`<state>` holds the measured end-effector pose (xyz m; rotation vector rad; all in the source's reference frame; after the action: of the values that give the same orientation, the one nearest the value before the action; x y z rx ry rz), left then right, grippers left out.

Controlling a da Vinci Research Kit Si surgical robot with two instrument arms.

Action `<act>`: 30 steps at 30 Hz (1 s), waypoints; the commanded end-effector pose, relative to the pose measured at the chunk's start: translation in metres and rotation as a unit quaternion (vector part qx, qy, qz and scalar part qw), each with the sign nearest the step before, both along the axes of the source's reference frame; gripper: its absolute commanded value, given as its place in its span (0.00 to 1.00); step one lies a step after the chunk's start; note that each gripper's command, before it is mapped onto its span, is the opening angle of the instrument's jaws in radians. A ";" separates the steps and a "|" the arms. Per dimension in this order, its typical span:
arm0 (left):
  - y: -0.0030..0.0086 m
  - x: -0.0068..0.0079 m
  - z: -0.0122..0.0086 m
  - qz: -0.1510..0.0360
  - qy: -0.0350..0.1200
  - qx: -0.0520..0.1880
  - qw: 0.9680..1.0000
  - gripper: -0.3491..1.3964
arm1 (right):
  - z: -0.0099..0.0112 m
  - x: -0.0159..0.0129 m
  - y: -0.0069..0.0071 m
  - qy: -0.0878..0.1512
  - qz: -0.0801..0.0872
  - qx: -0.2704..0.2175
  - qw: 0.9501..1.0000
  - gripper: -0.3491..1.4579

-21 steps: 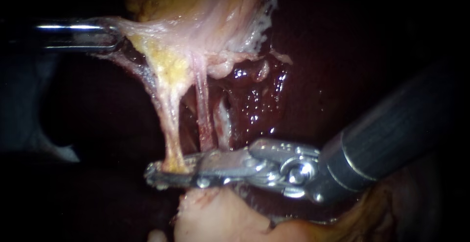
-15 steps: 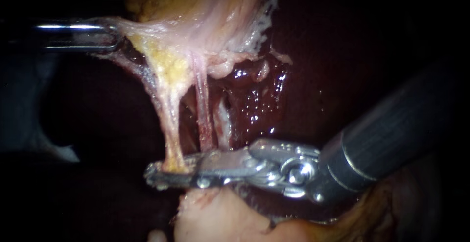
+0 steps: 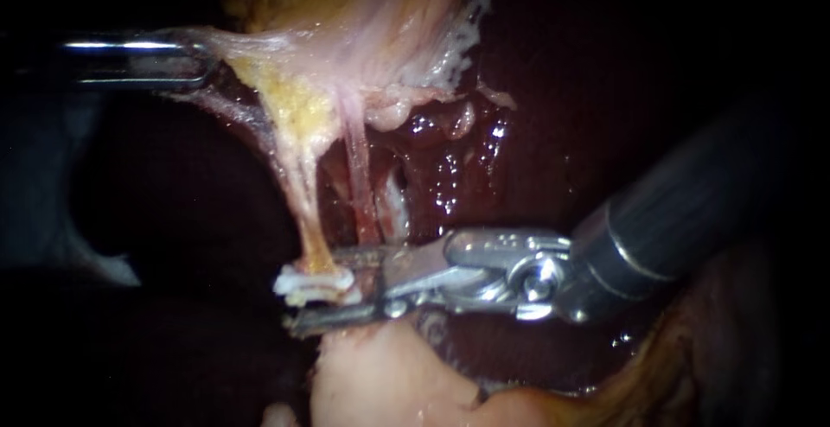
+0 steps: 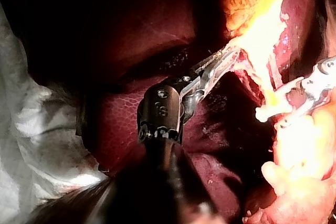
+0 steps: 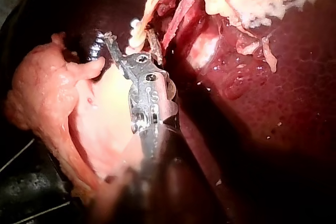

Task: Going back second clip left tube

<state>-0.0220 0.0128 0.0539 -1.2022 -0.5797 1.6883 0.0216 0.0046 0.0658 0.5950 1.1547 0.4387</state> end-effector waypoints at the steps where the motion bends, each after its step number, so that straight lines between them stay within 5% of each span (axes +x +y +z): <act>1: 0.0000 0.0000 0.0000 0.000 0.000 0.000 1.000 0.00 | -0.0001 -0.0005 0.0002 0.000 -0.002 -0.008 1.000 0.47; 11: 0.0000 0.0000 0.0000 0.000 0.000 0.000 1.000 0.00 | -0.0016 -0.0064 0.0009 0.008 -0.020 -0.095 0.995 0.47; 24: 0.0000 0.0000 0.0000 0.000 0.000 0.000 1.000 0.00 | -0.0051 -0.0166 0.0047 0.009 -0.034 -0.158 0.987 0.47; 30: -0.0001 -0.0001 0.0000 0.000 0.000 0.000 1.000 0.00 | -0.0060 -0.0190 0.0060 0.003 -0.033 -0.174 0.984 0.47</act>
<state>-0.0221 0.0128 0.0538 -1.2021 -0.5787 1.6885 0.0022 0.0107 0.0597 0.3255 1.1788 0.1729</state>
